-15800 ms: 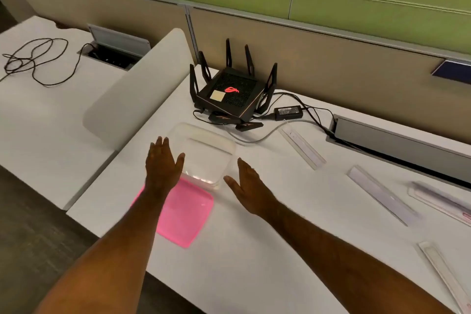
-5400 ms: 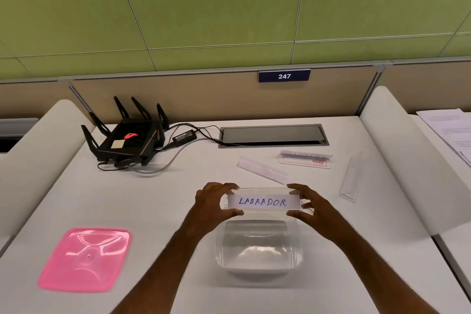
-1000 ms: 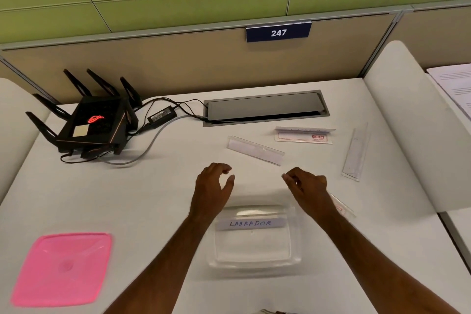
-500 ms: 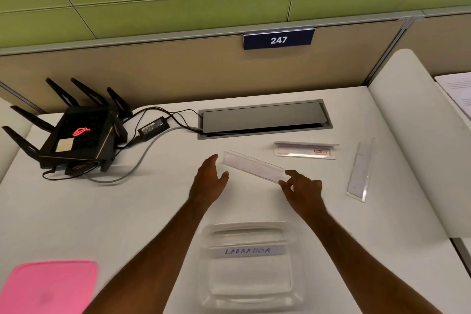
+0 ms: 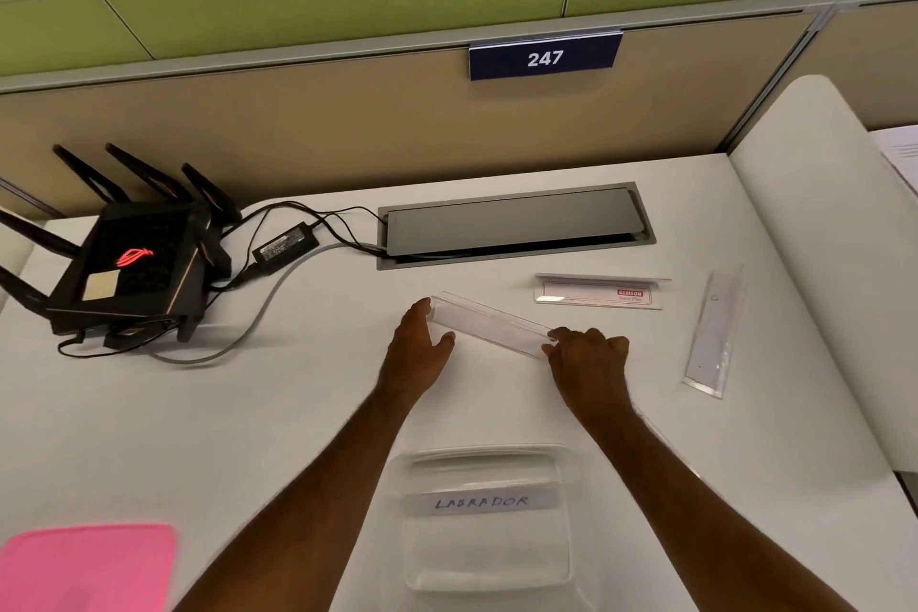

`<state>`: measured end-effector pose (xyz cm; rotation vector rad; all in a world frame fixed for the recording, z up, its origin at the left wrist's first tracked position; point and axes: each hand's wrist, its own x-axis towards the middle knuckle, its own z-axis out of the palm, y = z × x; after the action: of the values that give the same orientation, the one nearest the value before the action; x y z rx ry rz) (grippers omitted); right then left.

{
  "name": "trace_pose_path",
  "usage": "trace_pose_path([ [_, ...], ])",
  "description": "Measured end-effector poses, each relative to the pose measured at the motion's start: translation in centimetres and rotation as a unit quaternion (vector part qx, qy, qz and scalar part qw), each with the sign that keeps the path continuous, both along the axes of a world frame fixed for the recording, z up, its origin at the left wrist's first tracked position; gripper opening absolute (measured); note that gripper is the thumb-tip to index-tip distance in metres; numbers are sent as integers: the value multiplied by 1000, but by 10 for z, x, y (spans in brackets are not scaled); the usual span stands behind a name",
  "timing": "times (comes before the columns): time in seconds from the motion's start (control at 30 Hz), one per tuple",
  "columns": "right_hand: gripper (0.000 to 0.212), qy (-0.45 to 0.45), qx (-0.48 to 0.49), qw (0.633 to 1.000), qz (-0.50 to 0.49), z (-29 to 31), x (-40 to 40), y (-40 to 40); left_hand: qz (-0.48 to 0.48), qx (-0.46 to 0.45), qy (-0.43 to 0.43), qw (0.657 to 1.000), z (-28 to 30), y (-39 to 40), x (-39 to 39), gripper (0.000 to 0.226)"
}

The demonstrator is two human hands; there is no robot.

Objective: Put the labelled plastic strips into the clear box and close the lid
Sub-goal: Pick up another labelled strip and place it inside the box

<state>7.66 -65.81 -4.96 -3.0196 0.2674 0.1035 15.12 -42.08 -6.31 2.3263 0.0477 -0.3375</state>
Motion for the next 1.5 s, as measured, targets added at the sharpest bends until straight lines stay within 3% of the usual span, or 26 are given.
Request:
trace_pose_path([
  [0.33, 24, 47, 64, 997, -20, -12, 12, -7, 16, -16, 17, 1000, -13, 0, -1, 67],
  [0.5, 25, 50, 181, 980, -62, -9, 6, -10, 11, -25, 3, 1000, -11, 2, -9, 70],
  [0.77, 24, 48, 289, 949, -117, -5, -11, -14, -33, 12, -33, 999, -3, 3, -30, 77],
  [0.93, 23, 4, 395, 905, -157, 9, -26, -19, -48, 17, -78, 996, 6, 2, -50, 79],
  [1.17, 24, -19, 594, 782, -185, 33, -40, -18, -74, 59, -133, 986, 28, 11, -67, 76],
  [1.4, 31, -17, 643, 740, -195, 52, -57, -12, -110, 98, -198, 969, 48, 26, -84, 76],
  [1.5, 33, -3, 638, 746, -192, 58, -65, -14, -121, 91, -212, 965, 56, 28, -92, 73],
])
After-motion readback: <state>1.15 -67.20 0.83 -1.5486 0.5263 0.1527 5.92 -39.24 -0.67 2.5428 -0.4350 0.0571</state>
